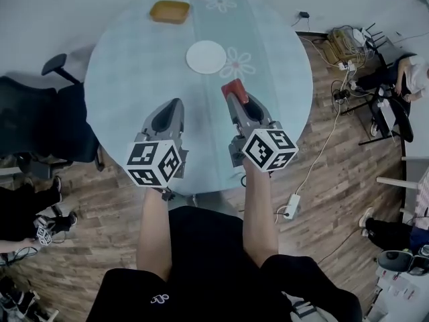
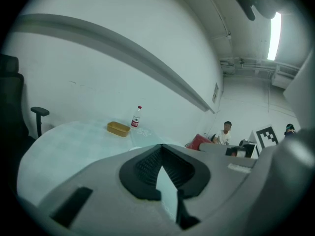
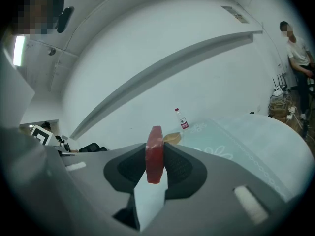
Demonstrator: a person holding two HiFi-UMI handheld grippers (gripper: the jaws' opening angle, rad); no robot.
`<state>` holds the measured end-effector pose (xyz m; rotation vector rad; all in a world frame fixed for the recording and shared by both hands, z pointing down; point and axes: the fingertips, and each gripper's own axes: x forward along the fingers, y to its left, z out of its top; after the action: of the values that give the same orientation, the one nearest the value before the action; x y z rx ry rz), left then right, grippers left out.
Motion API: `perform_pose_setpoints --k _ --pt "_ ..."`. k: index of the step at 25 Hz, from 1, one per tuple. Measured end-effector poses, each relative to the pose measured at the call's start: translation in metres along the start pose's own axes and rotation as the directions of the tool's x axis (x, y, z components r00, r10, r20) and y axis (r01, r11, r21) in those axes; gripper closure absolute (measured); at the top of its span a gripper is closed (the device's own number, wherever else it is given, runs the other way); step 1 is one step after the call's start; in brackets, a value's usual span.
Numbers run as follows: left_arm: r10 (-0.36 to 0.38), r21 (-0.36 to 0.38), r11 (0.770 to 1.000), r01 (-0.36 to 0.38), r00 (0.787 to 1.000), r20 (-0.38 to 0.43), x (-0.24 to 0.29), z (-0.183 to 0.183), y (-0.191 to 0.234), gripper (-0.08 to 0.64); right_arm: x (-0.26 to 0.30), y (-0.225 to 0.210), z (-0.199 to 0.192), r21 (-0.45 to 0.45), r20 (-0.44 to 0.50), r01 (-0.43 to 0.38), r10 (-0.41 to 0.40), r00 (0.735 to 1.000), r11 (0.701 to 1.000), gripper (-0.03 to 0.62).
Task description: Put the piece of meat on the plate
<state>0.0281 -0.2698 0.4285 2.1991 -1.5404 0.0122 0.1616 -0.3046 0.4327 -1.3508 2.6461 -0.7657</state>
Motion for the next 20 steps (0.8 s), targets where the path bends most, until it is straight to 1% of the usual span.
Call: perform_pose_setpoints --k 2,5,7,11,14,17,20 --pt "0.001 -0.008 1.000 -0.001 1.000 -0.003 0.008 0.002 0.008 0.565 0.011 -0.002 0.001 0.001 -0.006 0.000 0.000 1.000 1.000 0.489" --pt "0.040 -0.015 0.999 -0.040 0.998 -0.054 0.023 -0.006 0.026 0.565 0.026 -0.010 -0.006 0.006 -0.036 0.014 -0.014 0.999 1.000 0.489" --pt "0.056 -0.019 0.998 -0.058 0.995 -0.083 0.034 -0.009 0.036 0.565 0.036 -0.021 -0.012 0.017 -0.072 0.038 -0.037 0.997 0.999 0.489" --pt "0.057 -0.022 0.998 -0.060 0.990 -0.127 0.052 -0.014 0.050 0.565 0.060 -0.044 -0.032 0.027 -0.156 0.084 -0.079 0.985 0.996 0.489" --pt "0.069 -0.040 0.996 -0.076 0.985 -0.157 0.060 -0.023 0.066 0.565 0.089 -0.063 -0.056 0.009 -0.251 0.088 -0.082 0.965 0.996 0.489" --pt "0.091 -0.065 0.993 -0.103 0.981 -0.169 0.061 -0.028 0.086 0.565 0.124 -0.084 -0.077 -0.017 -0.353 0.084 -0.085 0.932 0.996 0.489" --pt "0.125 -0.086 0.986 -0.140 0.979 -0.160 0.052 -0.024 0.109 0.565 0.162 -0.094 -0.085 -0.032 -0.426 0.067 -0.074 0.902 0.997 0.489"
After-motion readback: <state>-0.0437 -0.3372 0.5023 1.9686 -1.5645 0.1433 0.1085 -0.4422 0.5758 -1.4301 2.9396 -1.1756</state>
